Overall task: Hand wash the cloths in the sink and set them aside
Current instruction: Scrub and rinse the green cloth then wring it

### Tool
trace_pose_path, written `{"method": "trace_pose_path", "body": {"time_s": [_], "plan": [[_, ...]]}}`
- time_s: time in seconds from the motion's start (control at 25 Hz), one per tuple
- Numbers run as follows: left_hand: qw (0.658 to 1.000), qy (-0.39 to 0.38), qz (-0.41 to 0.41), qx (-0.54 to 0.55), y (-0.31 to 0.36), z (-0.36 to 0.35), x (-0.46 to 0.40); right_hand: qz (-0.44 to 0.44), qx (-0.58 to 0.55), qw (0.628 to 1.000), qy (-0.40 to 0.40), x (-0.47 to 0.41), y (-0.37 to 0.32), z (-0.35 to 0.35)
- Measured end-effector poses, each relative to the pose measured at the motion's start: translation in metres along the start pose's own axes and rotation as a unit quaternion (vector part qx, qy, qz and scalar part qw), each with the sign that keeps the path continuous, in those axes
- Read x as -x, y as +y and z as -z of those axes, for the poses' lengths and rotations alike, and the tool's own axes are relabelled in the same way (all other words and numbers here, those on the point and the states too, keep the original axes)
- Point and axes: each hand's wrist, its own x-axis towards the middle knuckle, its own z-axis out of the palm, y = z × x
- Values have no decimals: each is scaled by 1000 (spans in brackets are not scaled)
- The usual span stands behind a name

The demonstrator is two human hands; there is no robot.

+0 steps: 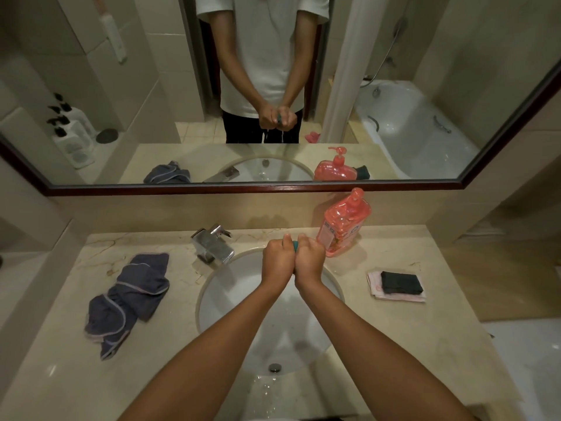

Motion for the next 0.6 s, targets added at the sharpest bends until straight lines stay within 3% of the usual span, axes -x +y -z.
{"method": "trace_pose_path", "body": {"time_s": [0.24,0.4,0.52,0.6], "plan": [[997,-71,-16,22,15,29,-7,-45,80,986,-141,-2,-34,23],[980,-103,-17,170,22,47,-9,-32,-97,971,-217,-1,-51,39],[934,-191,60,296,21,50,-4,-4,-115,963,-245,0,-58,52],[932,-219,76,277,21,49,0,2,-118,959,-257,2,-62,58]]}}
